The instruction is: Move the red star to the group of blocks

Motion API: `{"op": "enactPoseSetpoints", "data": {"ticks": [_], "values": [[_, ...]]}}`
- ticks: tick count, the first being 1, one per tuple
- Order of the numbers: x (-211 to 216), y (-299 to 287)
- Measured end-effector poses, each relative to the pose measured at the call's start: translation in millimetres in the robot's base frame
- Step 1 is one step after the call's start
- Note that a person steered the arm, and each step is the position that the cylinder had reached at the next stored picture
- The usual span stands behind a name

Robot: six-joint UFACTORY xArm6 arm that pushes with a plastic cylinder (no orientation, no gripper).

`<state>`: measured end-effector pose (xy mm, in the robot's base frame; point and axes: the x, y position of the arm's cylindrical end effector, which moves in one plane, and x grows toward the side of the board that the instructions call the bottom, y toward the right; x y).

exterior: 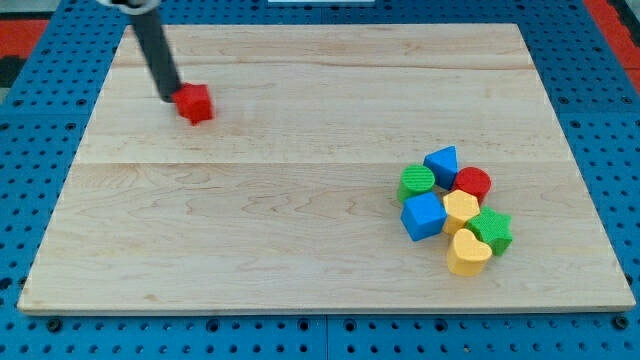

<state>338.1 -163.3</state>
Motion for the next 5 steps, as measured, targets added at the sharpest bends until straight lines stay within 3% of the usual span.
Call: {"op": "enactPoseSetpoints", "data": {"ticks": [3,5], "values": [[92.6,194.5],[121.2,216.6]]}}
